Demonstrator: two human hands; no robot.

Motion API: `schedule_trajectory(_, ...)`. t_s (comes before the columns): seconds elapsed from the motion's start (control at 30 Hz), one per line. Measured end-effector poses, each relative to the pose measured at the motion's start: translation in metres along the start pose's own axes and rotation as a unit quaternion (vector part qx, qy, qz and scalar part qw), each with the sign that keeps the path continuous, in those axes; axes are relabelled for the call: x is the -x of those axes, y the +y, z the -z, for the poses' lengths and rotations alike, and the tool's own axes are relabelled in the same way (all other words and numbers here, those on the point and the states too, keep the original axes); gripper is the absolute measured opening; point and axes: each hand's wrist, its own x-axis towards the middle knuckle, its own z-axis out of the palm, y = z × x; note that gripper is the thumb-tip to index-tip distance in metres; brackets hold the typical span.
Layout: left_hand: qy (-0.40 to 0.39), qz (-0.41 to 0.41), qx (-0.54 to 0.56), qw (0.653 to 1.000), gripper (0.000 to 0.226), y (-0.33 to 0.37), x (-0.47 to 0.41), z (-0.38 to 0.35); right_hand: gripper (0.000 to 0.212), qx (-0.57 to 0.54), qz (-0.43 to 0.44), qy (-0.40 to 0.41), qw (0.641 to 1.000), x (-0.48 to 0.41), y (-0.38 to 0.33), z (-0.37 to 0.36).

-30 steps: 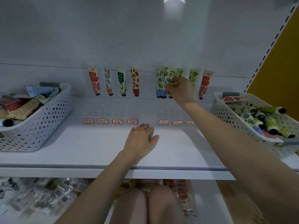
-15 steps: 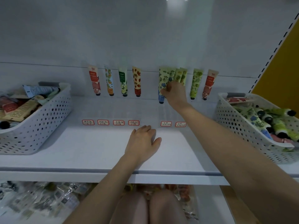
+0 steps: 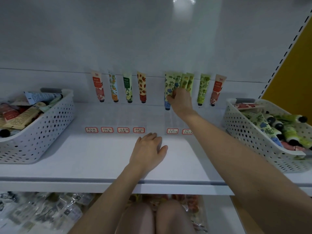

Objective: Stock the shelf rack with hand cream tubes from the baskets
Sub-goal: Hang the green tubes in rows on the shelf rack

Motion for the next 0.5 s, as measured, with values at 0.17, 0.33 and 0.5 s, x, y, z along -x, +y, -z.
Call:
schedule_trajectory(0.17, 0.007, -0.003, 0.003, 1.0, 0.027, 0.002, 0.001, 0.002, 0.045, -0.037, 0.014, -0.004, 0.999, 0.006, 0.002, 0.002)
schedule_trajectory(0.33, 0.012, -0.002, 0.013, 1.0, 0.028, 0.006, 0.004, 0.006, 0.044, -0.069, 0.006, -0.003, 0.998, 0.013, 0.005, 0.012)
schedule_trajectory(0.5, 0.004, -0.008, -0.003, 1.0, 0.029, 0.01, 0.004, 0.011, 0.016, -0.057, 0.035, 0.009, 0.998, 0.02, 0.003, 0.053)
